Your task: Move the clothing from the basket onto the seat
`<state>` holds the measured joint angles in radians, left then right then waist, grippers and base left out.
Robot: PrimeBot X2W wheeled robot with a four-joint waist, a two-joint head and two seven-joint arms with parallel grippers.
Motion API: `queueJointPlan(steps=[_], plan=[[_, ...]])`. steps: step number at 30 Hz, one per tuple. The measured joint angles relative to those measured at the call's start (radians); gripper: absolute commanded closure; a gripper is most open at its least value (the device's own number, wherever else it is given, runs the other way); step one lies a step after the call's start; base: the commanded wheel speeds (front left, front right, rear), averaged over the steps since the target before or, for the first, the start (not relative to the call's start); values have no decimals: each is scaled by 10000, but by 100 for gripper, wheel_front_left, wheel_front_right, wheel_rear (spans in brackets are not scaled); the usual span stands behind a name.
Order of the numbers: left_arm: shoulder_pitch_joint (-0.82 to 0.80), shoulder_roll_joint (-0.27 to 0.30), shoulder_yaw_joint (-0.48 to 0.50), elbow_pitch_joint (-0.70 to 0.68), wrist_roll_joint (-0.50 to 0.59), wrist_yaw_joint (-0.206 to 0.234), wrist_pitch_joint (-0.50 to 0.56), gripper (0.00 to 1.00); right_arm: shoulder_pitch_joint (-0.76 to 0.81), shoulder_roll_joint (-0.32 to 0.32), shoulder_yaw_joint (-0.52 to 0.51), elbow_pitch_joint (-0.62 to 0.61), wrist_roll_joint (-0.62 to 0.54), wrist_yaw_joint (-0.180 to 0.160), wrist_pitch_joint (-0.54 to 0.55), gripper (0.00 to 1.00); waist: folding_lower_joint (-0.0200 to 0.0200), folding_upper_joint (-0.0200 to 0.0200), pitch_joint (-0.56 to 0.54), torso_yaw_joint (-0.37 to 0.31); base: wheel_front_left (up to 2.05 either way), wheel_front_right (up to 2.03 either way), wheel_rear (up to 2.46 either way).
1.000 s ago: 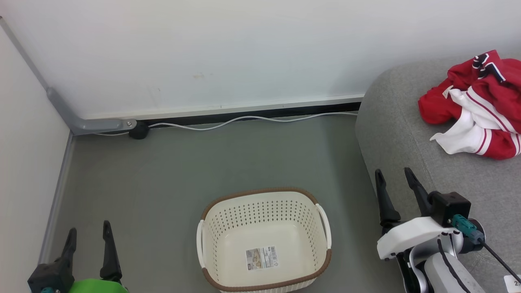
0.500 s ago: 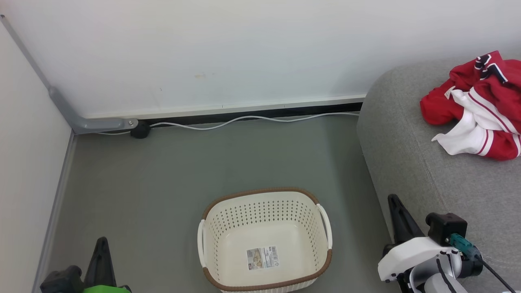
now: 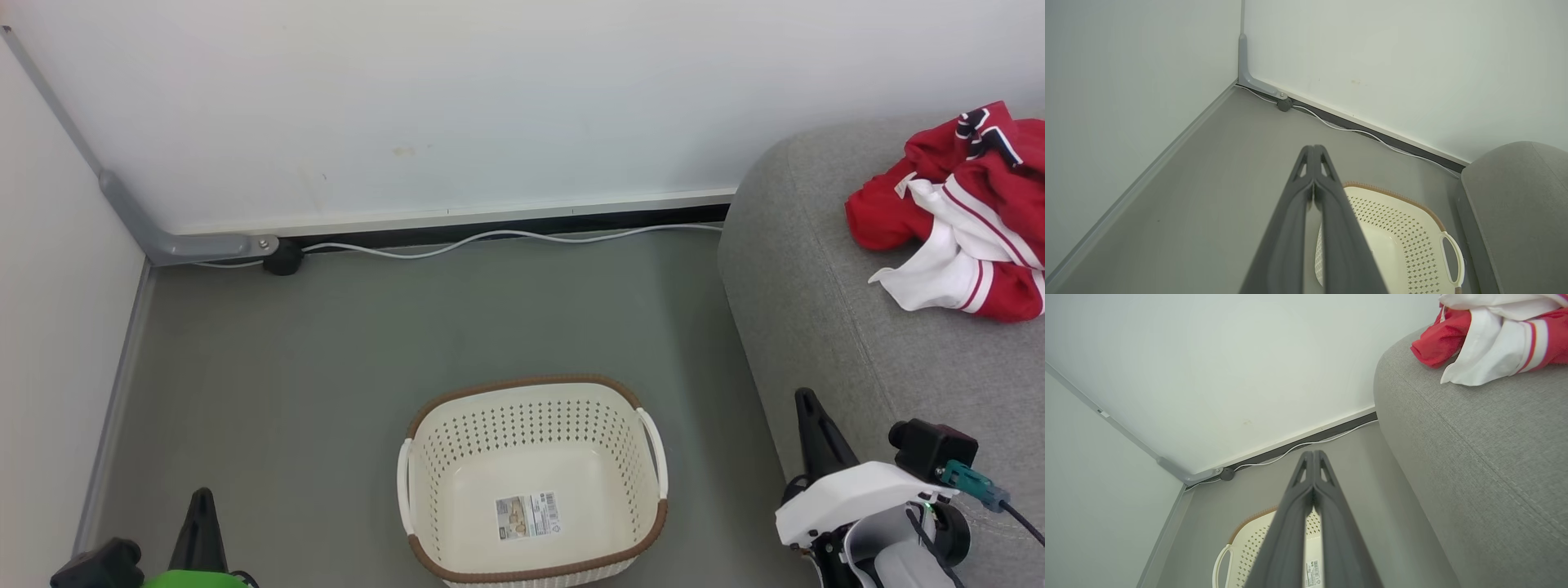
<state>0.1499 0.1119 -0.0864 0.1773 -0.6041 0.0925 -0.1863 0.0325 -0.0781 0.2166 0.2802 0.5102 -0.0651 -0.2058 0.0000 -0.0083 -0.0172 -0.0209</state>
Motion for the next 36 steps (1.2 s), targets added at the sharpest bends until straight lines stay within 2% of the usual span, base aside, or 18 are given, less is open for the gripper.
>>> queueJointPlan(steps=[36], plan=[[-756, -286, 709, 414, -4040, -936, 1248, 100, -261, 119, -1390, -35, 4635, 767, 1294, 100, 0, 0, 85, 91, 0, 0, 0]])
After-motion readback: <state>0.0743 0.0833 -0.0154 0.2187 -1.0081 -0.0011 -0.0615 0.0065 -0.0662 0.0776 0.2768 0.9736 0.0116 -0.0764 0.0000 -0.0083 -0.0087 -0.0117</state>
